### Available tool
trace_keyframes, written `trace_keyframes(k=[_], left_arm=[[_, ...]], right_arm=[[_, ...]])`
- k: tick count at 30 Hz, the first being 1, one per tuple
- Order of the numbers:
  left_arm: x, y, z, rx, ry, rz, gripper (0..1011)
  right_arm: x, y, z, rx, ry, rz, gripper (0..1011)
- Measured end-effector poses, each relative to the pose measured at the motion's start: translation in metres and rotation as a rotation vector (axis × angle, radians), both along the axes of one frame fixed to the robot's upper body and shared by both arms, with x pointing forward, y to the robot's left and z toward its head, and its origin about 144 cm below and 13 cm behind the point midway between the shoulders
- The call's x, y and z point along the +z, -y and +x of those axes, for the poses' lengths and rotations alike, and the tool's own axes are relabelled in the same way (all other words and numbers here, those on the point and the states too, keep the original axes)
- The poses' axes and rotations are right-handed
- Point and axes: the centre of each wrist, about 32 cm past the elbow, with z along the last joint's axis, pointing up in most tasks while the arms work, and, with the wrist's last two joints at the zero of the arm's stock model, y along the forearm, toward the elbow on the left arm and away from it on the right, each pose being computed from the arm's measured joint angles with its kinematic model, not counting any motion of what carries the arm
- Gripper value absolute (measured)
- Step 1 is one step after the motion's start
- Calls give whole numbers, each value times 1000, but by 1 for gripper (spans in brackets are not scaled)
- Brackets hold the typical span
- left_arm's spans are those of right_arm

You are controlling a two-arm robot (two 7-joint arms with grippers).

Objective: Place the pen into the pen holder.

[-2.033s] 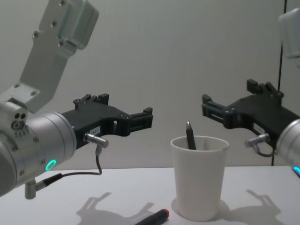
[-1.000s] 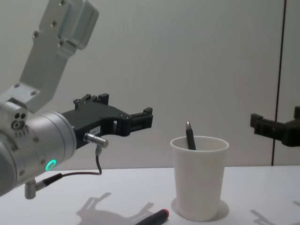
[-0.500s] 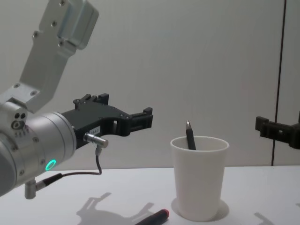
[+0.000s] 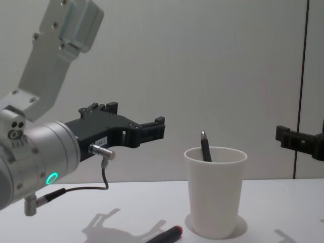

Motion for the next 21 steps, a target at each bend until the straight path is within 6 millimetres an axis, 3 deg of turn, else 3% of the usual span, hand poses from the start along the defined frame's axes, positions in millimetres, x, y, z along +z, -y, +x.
trace_keyframes(k=[21], left_arm=[[12, -26, -30, -76, -115, -18, 1001]], right_arm=[[0, 0, 0, 0, 0, 0, 1001]])
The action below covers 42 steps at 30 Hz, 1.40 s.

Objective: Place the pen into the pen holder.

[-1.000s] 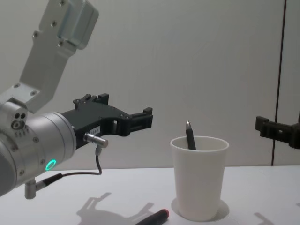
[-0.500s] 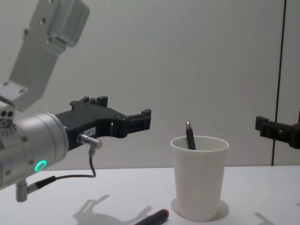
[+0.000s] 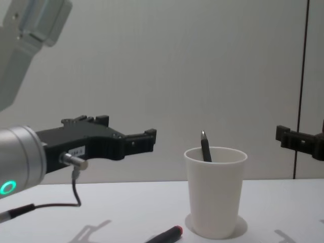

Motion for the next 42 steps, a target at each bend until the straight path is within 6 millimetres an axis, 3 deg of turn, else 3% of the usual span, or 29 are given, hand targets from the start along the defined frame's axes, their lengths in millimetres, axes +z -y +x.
trace_keyframes(k=[23, 42], left_arm=[[8, -18, -33, -138, -194, 30, 1001], [1, -19, -38, -195, -323, 73, 1001]], right_arm=[[0, 0, 0, 0, 0, 0, 1001], [0, 0, 0, 0, 0, 0, 1001]])
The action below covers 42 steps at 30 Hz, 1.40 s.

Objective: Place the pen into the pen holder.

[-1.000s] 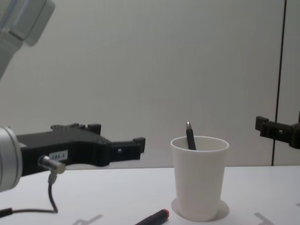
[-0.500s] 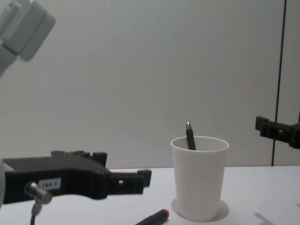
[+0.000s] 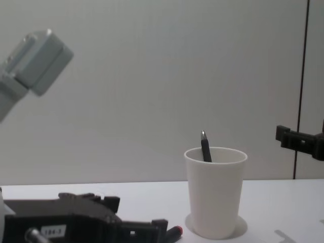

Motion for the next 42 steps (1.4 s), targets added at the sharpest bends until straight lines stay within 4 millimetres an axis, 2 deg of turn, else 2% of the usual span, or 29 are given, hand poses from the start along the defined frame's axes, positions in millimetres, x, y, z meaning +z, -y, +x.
trace_keyframes(k=[22, 42], left_arm=[[-17, 7, 3, 22, -69, 105, 1001], [-21, 10, 8, 59, -117, 112, 1001]], right_arm=[[0, 0, 0, 0, 0, 0, 1001], [0, 0, 0, 0, 0, 0, 1001]])
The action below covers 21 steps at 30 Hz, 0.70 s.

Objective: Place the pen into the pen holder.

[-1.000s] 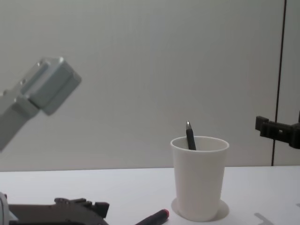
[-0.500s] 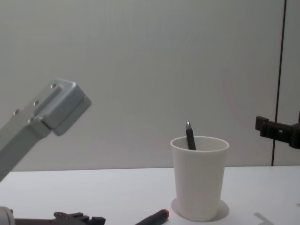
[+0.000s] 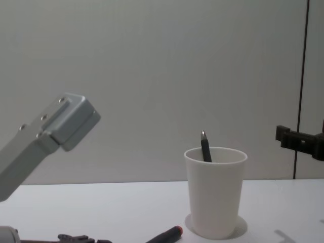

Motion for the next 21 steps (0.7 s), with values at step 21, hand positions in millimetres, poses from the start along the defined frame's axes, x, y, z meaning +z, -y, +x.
trace_keyframes(k=[21], left_arm=[[1, 0, 4, 14, -44, -5, 1001]], right_arm=[[0, 0, 0, 0, 0, 0, 1001]])
